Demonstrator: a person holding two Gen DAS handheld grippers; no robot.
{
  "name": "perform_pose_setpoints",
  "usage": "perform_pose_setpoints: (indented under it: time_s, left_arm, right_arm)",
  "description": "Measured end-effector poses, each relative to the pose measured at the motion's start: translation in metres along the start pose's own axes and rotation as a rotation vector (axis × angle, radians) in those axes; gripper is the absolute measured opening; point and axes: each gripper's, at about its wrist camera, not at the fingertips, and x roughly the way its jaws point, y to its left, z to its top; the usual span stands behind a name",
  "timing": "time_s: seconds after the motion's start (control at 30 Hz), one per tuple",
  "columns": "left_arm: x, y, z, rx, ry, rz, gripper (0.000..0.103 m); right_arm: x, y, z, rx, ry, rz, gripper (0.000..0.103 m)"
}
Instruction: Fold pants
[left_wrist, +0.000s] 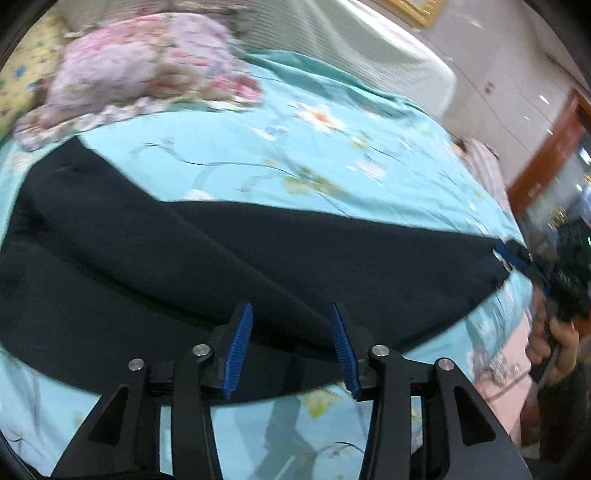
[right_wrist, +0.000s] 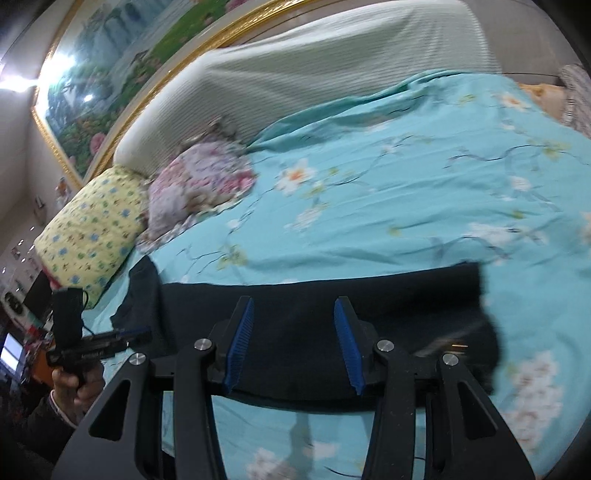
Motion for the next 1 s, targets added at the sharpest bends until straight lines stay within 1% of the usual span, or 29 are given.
perform_pose_setpoints:
  time_s: [0.07,0.17,0.27,0.43,0.53,0.6,0.63,0.73,0.83,0.9,0.97,1.0]
  left_arm:
    - [-0.003,0.013,0.007,-0.038,0.000,0.019,0.049]
    - [-0.005,0.034,0.019,-0.097,0.013,0.058,0.050]
    - [-0.006,0.053,0.034,-0.151,0.023,0.107,0.053]
    - [-0.002,0.081,0.066,-0.250,0.041,0.196,0.053]
    - [0.007,0.096,0.090,-0.299,0.068,0.246,0.053]
    - [0.017,0.103,0.107,-0.316,0.096,0.274,0.053]
    - [0.024,0.106,0.115,-0.322,0.123,0.300,0.054]
    - [0.046,0.112,0.128,-0.325,0.202,0.345,0.054]
    - [0.068,0.118,0.134,-0.309,0.281,0.392,0.054]
    - [0.078,0.118,0.135,-0.288,0.311,0.425,0.053]
    - [0.083,0.118,0.134,-0.267,0.318,0.441,0.053]
    - [0.084,0.118,0.133,-0.259,0.318,0.449,0.048]
  right_arm:
    - [0.013,0.011,-0.001,-0.006,0.025,0.037,0.047]
    - [0.032,0.026,-0.003,-0.022,0.066,0.081,0.047]
    - [0.049,0.044,-0.006,-0.051,0.105,0.124,0.047]
    - [0.076,0.075,-0.013,-0.092,0.172,0.210,0.047]
    - [0.096,0.099,-0.017,-0.136,0.217,0.260,0.047]
    - [0.107,0.113,-0.019,-0.163,0.242,0.285,0.047]
    - [0.113,0.121,-0.021,-0.180,0.255,0.299,0.047]
    - [0.130,0.142,-0.023,-0.222,0.291,0.342,0.048]
    - [0.147,0.160,-0.024,-0.260,0.327,0.382,0.056]
    - [0.159,0.171,-0.026,-0.281,0.350,0.408,0.057]
    - [0.169,0.179,-0.028,-0.300,0.375,0.422,0.057]
    - [0.174,0.182,-0.029,-0.310,0.385,0.422,0.057]
